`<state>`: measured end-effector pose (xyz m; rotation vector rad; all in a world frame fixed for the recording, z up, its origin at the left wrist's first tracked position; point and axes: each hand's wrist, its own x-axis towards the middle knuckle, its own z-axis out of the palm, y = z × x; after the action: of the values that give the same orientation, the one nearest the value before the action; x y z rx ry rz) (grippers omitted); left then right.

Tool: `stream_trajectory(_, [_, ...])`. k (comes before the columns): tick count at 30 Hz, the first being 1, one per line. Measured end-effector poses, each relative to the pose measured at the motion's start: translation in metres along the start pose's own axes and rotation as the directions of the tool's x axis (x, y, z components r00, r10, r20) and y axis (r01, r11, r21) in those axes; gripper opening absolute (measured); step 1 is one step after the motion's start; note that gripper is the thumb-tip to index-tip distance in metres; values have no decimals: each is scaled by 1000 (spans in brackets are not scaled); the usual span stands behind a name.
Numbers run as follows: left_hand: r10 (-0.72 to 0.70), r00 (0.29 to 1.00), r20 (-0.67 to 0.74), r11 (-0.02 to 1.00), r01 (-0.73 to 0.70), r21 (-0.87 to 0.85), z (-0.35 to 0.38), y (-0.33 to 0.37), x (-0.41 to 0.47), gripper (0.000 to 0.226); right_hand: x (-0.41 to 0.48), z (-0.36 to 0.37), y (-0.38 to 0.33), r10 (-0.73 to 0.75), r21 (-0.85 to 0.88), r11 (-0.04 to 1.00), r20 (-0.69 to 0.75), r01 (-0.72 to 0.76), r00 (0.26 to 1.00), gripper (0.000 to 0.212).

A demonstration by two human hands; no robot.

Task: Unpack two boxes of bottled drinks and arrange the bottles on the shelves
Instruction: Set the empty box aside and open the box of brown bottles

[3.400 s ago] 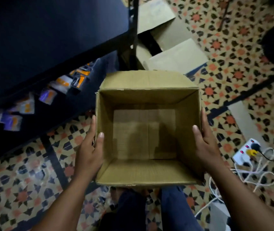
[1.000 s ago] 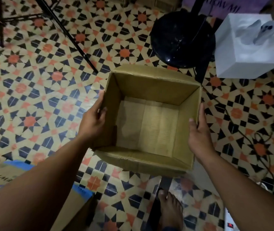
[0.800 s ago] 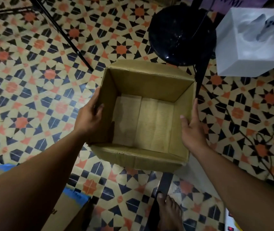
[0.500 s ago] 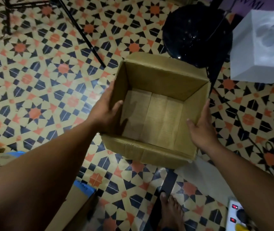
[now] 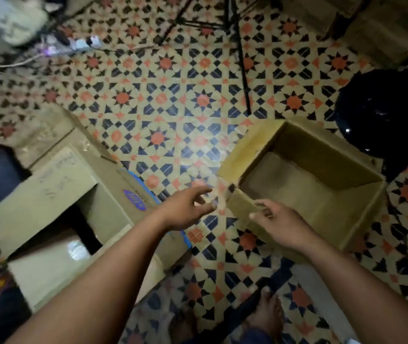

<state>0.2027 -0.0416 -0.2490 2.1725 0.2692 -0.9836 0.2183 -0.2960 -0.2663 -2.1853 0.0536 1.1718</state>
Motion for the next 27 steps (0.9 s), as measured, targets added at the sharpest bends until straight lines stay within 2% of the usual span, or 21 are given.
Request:
stream_trajectory(3, [-133, 974, -183, 962, 83, -259, -16, -50, -68, 53, -15, 32, -64, -109, -67, 991, 55, 112, 993, 49])
stream_trajectory(6, [-318, 879, -354, 889, 148, -432, -18, -112, -129, 46, -21, 71, -115, -181, -116, 973, 163, 201, 970, 45])
stream_trajectory(8, [-435, 787, -436, 863, 226, -453, -12, -155, -160, 45, -19, 100, -141, -218, -152, 955, 213, 253, 952, 44])
stream_trajectory(11, [-551, 678, -487, 828, 371, -420, 5, -210, -191, 51, -14, 143, -169, -297, -158, 926, 257, 344, 920, 45])
stream_trajectory(16, [-579, 579, -574, 812, 476, -339, 31, -261, -212, 55, -7, 194, -200, -355, -177, 895, 275, 410, 894, 51])
stream_trajectory(23, [-601, 554, -576, 798, 379, -468, 31, -281, -215, 49, 7, 212, -228, -383, -195, 880, 251, 434, 889, 49])
stream_trajectory(27, [-613, 542, -575, 781, 306, -544, 27, -278, -222, 22, 12, 204, -238, -355, -226, 874, 308, 430, 883, 45])
